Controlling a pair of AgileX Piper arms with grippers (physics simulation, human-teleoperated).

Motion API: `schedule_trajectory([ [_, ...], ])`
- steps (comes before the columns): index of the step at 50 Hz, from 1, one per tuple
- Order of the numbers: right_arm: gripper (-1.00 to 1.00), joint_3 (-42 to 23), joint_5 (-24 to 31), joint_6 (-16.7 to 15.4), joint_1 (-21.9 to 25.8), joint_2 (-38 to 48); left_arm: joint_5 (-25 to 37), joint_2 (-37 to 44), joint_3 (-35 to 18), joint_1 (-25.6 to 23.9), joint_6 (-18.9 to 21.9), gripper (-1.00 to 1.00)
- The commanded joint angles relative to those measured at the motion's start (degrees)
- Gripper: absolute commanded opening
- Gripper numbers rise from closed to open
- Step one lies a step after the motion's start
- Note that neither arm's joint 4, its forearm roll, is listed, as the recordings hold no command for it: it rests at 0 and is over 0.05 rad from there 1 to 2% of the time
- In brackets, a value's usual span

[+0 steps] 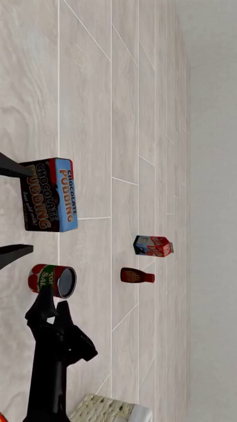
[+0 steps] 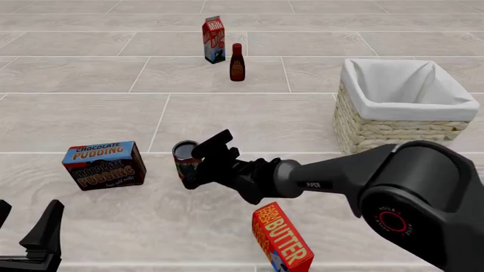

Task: Pick the tomato sauce and place it in the basket.

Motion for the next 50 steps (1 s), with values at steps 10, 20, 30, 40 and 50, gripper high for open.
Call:
schedule_trajectory([
  [10,1.0,-0.84,-0.1,0.26,-0.36,1.62,0.0,0.0,0.0,0.0,0.0,1.0],
  [20,1.0,-1.53,0.0,0.45,-0.29,2.48,0.0,0.0,0.0,0.0,0.0,1.0],
  [30,1.0,-2.58,0.35,0.94,-0.14,3.76,0.0,0.0,0.0,0.0,0.0,1.0],
  [40,1.0,-2.9,0.21,1.18,0.18,4.48,0.0,0.0,0.0,0.0,0.0,1.0],
  [50,1.0,-3.15,0.21,1.12,0.02,4.78,0.0,0.0,0.0,0.0,0.0,1.0],
])
